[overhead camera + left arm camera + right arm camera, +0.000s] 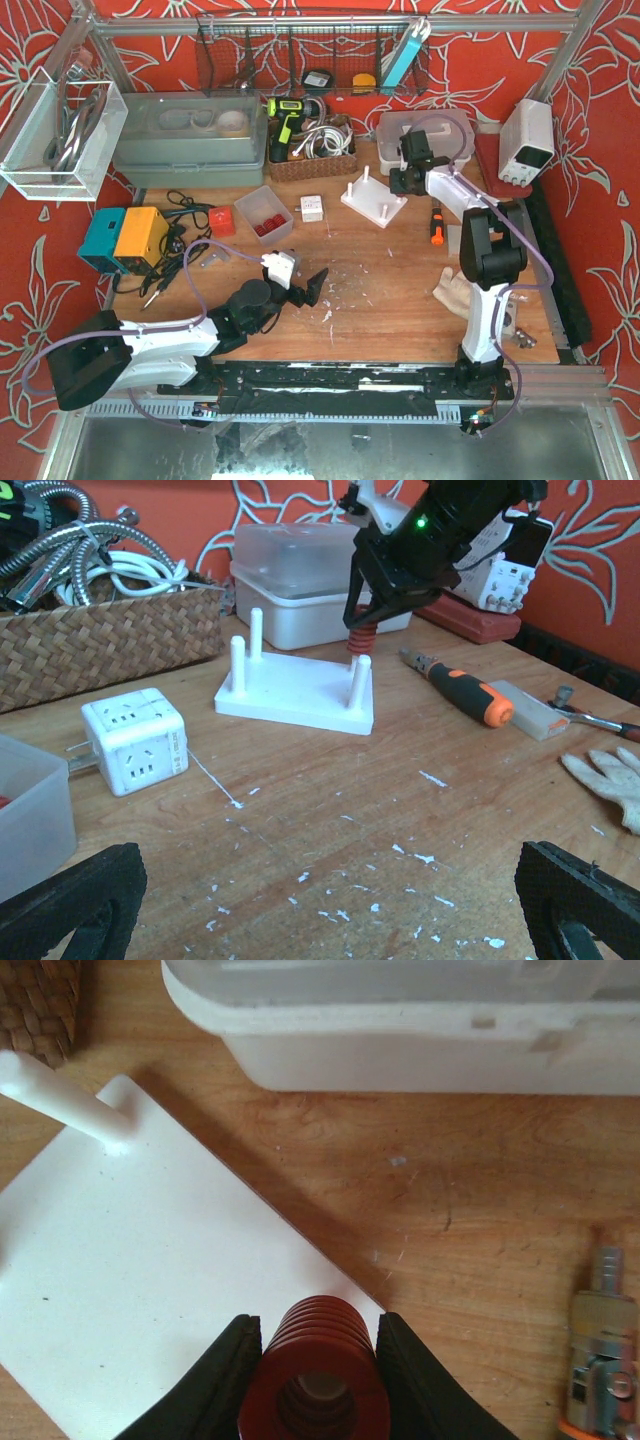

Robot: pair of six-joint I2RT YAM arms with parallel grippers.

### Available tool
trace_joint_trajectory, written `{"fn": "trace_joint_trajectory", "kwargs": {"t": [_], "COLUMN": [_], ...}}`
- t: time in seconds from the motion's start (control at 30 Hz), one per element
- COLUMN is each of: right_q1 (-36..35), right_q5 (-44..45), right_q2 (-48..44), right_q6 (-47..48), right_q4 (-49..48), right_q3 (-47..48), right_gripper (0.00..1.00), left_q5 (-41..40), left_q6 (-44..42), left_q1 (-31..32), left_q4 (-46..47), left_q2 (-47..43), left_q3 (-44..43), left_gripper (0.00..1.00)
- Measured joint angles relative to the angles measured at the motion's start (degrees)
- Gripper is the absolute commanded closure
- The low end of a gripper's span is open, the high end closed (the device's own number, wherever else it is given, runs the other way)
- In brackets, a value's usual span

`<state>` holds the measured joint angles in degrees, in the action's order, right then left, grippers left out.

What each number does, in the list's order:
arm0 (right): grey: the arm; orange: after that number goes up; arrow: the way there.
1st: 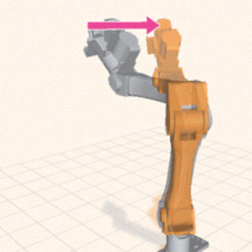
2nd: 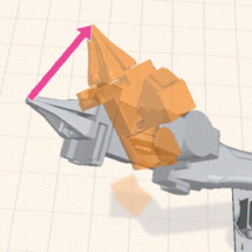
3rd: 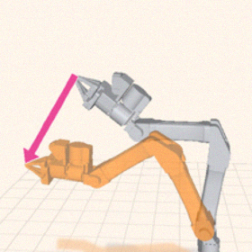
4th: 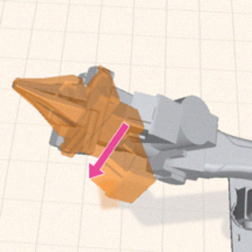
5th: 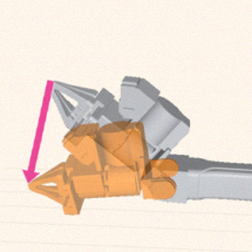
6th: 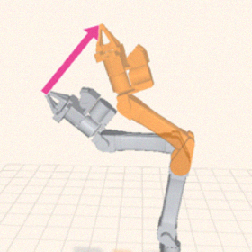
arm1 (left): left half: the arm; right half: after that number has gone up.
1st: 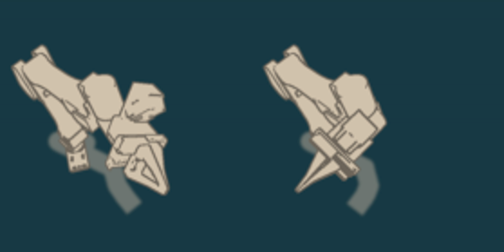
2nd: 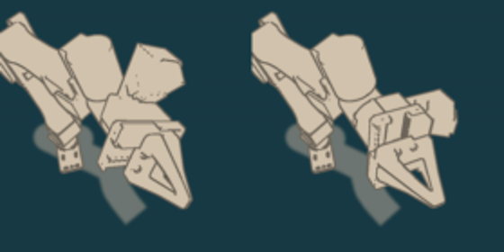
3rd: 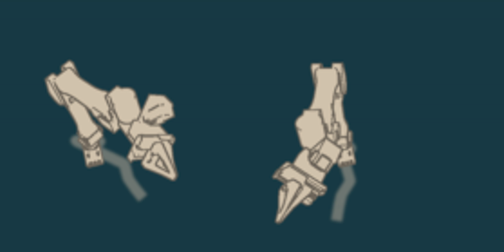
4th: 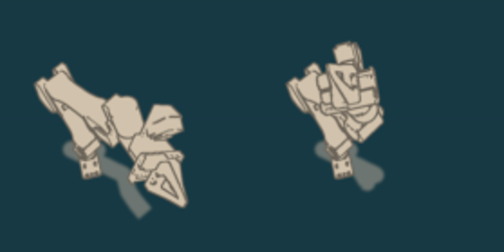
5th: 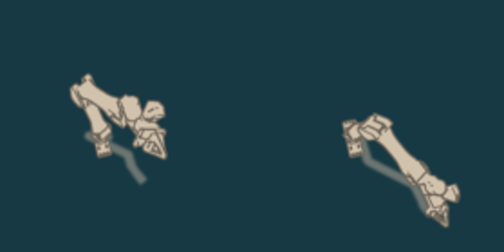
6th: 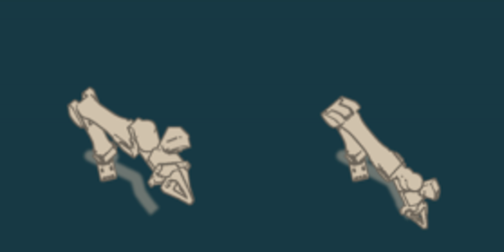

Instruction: Install the large spring

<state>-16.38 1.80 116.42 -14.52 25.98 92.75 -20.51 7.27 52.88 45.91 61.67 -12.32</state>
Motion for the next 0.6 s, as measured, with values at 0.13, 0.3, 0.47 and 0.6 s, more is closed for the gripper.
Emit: {"fn": "trace_joint_trajectory", "kwargs": {"t": [0.13, 0.3, 0.47, 0.6], "right_q1": [0.0, 0.0, 0.0, 0.0], "right_q5": [-0.9, -1.07, -0.72, -0.17], "right_q2": [1.01, 1.11, 0.5, -2.78], "right_q6": [-0.39, -0.48, -1.07, -1.75], "right_q4": [-0.33, -0.31, 0.94, 3.69], "right_q3": [-0.7, -1.11, -1.22, -1.46], "right_gripper": [0.8, 0.6, 0.39, 0.3], "left_q5": [0.0, 0.0, -0.2, -0.87], "left_q6": [0.02, 0.02, -0.02, -0.24], "left_q1": [0.0, 0.0, 0.0, 0.0], "left_q4": [0.0, 0.02, 0.0, -0.09], "left_q2": [0.0, 0.0, 0.0, 0.0], "left_q3": [0.0, 0.0, 0.0, -0.02], "left_gripper": [0.0, 0.0, 0.0, 0.0]}}
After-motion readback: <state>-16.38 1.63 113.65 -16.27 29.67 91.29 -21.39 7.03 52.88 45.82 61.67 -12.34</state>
